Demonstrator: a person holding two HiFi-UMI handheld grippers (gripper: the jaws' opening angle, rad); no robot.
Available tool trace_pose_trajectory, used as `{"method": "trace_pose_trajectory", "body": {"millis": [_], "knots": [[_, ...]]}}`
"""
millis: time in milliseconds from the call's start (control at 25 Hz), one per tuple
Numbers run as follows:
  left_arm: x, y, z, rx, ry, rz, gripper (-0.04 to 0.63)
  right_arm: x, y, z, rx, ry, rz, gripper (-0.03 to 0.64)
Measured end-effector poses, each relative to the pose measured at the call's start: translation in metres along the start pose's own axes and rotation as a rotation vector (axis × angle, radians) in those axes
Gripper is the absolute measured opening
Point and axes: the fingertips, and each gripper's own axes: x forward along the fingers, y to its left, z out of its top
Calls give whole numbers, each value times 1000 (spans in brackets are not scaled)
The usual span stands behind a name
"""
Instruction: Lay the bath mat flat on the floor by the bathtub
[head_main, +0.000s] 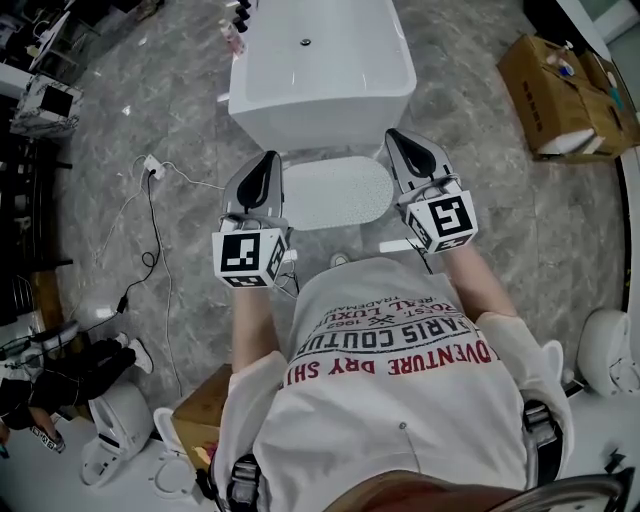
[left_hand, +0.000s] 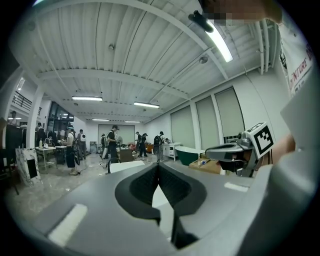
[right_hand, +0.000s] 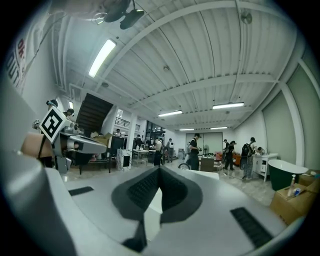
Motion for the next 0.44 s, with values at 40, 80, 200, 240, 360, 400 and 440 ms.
{"method": "trace_pose_trajectory", "body": {"millis": [40,80,200,240,360,400,440], "knots": [[1,0,1,4,0,-1,11,1,-1,1,-3,-1,0,6],[2,0,2,7,0,-3,11,1,-1,2,-6,-3,1,6],[5,-2,5,14,-1,-10,12,1,-3,3,-15,-7,3,6],[5,-3,6,17,1,-12,11,1,-3,4,-15,-7,5,6],[5,-3,5,24,7,-18,12,2,-1,5,-16,-8,12,6],[5,-3,5,25,9,-20,12,3,0,5,-17,-7,14,6],[5,-2,5,25,10,-21,11,4,1,6,-19,-7,16,6]]}}
